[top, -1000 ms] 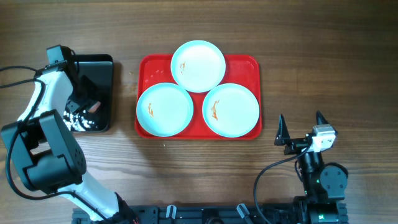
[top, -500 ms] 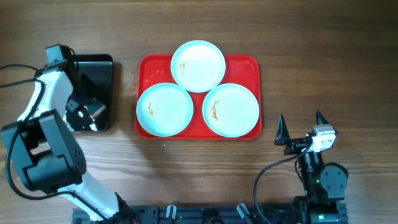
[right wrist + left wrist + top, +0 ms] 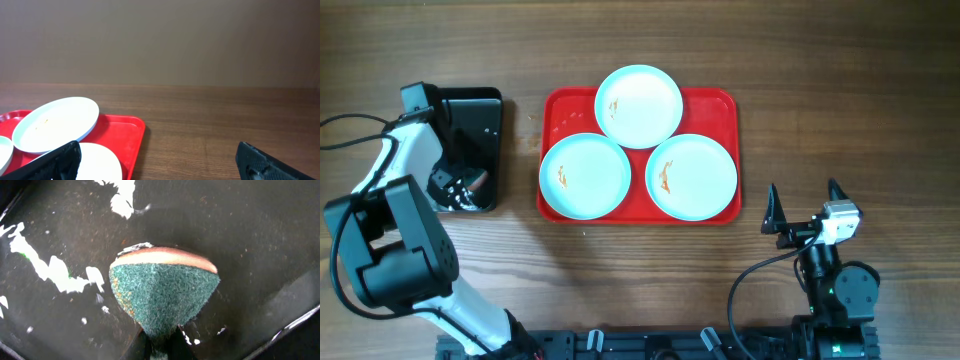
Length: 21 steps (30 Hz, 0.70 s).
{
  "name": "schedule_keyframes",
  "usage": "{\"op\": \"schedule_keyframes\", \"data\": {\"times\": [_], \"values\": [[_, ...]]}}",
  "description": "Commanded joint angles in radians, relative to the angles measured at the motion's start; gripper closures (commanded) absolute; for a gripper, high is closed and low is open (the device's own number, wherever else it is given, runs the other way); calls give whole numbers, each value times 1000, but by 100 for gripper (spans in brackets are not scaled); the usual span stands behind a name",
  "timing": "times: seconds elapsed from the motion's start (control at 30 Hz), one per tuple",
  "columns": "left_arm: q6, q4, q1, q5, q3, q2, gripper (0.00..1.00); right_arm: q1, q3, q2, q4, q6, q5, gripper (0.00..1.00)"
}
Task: Clean dirty plates on tray and stack at the side
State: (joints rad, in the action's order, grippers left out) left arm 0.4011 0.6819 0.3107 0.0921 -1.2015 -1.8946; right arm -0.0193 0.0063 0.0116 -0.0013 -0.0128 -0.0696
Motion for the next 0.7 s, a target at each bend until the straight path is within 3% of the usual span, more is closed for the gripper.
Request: {"op": "schedule_keyframes", "data": {"times": [0.0, 0.13, 0.33, 0.5, 0.67], "values": [[-5, 13, 7, 11, -22, 136, 96, -7, -1, -7, 3, 13, 10, 0], [-5, 9, 7, -41, -22, 277, 96, -7, -1, -7, 3, 12, 10, 0], [-7, -92, 8, -9, 111, 166, 96, -7, -1, -7, 3, 13, 10, 0], [-81, -12, 7, -87, -29, 336, 96, -6, -1, -7, 3, 13, 10, 0], [-134, -65, 7, -68, 79, 303, 96, -6, -1, -7, 3, 13, 10, 0]]}}
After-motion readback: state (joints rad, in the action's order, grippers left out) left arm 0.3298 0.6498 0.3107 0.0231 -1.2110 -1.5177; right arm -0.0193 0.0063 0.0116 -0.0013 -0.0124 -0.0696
